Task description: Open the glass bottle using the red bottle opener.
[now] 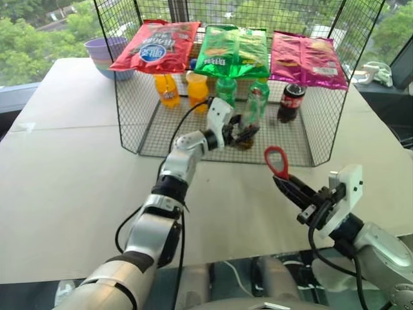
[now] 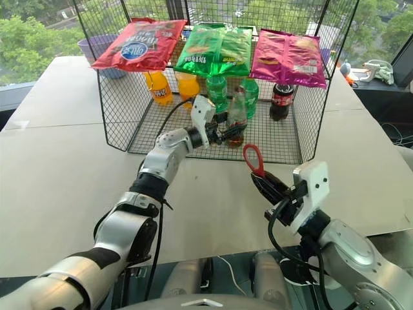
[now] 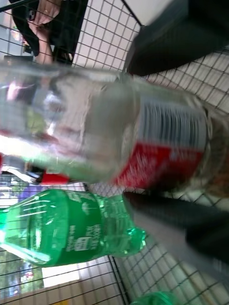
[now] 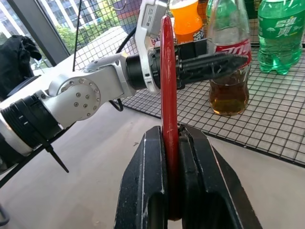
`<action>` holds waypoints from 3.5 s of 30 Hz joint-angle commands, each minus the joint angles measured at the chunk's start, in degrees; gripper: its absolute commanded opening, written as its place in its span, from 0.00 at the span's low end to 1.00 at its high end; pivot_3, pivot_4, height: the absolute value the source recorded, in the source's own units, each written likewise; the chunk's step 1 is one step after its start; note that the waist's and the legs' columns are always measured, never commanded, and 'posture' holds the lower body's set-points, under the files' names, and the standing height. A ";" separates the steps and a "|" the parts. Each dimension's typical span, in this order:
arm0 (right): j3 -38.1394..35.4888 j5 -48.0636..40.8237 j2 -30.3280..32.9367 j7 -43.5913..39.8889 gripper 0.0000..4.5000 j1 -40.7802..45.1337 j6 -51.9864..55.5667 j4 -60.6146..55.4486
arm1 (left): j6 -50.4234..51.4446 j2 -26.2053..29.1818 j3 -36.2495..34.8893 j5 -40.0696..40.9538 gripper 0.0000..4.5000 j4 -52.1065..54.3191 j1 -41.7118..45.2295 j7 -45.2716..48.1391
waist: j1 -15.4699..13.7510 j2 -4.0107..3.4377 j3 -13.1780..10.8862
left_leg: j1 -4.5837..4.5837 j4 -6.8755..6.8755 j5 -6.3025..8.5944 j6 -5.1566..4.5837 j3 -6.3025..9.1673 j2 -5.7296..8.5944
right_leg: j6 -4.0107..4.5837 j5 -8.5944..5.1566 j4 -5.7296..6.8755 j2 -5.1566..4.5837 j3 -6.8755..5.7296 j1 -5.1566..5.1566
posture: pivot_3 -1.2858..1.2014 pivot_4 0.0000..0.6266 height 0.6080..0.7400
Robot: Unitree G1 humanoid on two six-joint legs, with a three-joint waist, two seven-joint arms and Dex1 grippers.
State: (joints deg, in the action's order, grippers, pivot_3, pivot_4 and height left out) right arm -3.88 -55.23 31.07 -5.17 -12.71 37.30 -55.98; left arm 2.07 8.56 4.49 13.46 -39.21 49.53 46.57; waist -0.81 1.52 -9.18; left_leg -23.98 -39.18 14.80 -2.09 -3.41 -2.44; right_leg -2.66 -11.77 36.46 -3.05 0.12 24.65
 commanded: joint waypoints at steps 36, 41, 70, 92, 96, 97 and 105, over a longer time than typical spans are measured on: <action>1.12 2.75 3.52 -10.49 0.00 8.28 1.33 8.28 | 19.01 17.84 -5.65 16.36 0.98 51.89 -31.85 7.45 | 0.09 -0.05 -0.03 | 0.14 -0.04 0.00 0.00 0.20 -0.10 | 0.03 -0.02 0.11 0.02 0.08 -0.01 | 0.52 0.24 1.00; 1.51 3.70 2.73 -10.70 0.00 9.80 1.35 9.27 | 18.68 17.93 -5.95 16.33 0.98 51.89 -30.87 6.92 | 0.09 -0.05 -0.03 | 0.14 -0.04 0.00 0.00 0.19 -0.10 | 0.03 -0.02 0.11 0.02 0.09 -0.01 | 0.52 0.24 1.00; 23.61 68.10 0.18 -5.75 0.00 29.99 -41.51 33.22 | 17.44 19.52 -4.49 15.85 0.50 50.42 -29.37 9.62 | 0.12 -0.05 -0.03 | 0.11 -0.02 -0.01 0.01 -0.15 -0.05 | 0.04 -0.02 0.13 0.03 0.12 0.04 | 0.52 0.24 1.00; 25.60 89.10 -10.90 3.40 0.00 33.48 -64.50 49.59 | 17.50 20.62 -4.66 15.84 0.50 49.09 -28.44 11.39 | 0.38 -0.05 -0.03 | 0.21 -0.04 -0.02 0.03 -0.23 -0.06 | 0.05 -0.01 0.26 0.03 0.23 0.04 | 0.52 0.24 1.00; 26.74 92.28 -11.97 6.54 0.00 33.41 -67.45 55.19 | 17.70 20.48 -4.49 15.96 0.50 49.20 -28.25 11.37 | 0.39 -0.05 -0.03 | 0.25 -0.05 -0.02 0.03 -0.25 -0.05 | 0.05 -0.01 0.28 0.03 0.24 0.03 | 0.52 0.24 1.00; 26.96 92.98 -12.17 7.22 0.00 33.43 -67.99 56.19 | 17.76 20.44 -4.46 15.99 0.50 49.21 -28.18 11.35 | 0.40 -0.05 -0.02 | 0.26 -0.05 -0.02 0.04 -0.26 -0.05 | 0.05 -0.01 0.28 0.03 0.26 0.03 | 0.52 0.24 1.00; 29.84 101.62 -12.81 13.11 0.00 34.45 -68.73 63.34 | 18.16 20.49 -4.27 16.11 0.50 48.87 -27.45 11.70 | 0.52 -0.06 0.03 | 0.32 -0.05 -0.03 0.04 -0.32 -0.05 | 0.05 -0.01 0.33 0.03 0.33 0.02 | 0.52 0.24 1.00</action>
State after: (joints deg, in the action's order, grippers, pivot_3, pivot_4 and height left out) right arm 22.74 41.29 17.88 7.73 22.14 -31.63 3.39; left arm 20.61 29.13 -0.01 28.85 8.33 20.53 57.70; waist -0.28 1.46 -9.15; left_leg -23.64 -39.23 14.78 -2.05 -3.72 -2.49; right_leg -2.61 -11.78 36.80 -3.02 0.45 24.66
